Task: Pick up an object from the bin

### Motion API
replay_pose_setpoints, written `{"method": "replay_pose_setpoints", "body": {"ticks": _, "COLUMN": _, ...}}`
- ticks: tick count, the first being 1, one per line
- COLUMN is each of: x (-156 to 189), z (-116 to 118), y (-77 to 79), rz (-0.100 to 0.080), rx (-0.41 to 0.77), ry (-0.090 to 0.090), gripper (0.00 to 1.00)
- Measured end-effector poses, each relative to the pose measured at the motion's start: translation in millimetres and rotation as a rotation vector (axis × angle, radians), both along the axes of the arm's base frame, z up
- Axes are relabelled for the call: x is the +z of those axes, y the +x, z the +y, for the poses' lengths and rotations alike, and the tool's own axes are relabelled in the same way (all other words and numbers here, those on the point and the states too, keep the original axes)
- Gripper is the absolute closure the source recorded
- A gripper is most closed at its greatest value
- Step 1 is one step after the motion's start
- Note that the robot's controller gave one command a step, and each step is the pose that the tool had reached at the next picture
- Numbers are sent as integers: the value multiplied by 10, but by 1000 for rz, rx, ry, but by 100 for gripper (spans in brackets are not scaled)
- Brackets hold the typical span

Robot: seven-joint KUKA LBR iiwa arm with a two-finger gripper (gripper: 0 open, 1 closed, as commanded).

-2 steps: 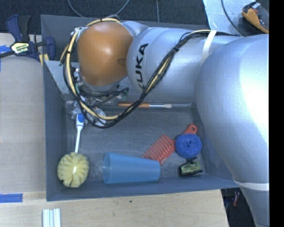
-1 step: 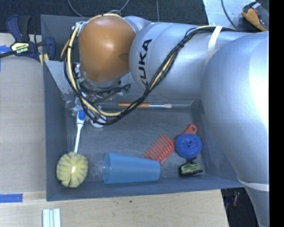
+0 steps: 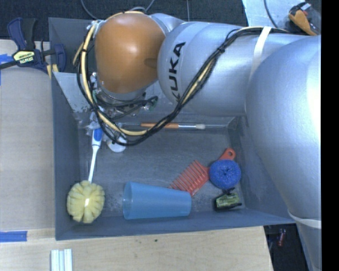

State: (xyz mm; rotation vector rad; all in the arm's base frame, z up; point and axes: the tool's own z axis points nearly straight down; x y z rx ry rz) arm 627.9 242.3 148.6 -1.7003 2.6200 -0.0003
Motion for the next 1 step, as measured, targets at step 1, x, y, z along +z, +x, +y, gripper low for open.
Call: {"method": "replay_pose_setpoints", "body": {"ticks": 1, "x": 175, "z": -2, "y": -4, "rz": 2, "rx": -2, "ry": 0, "gripper": 100}}
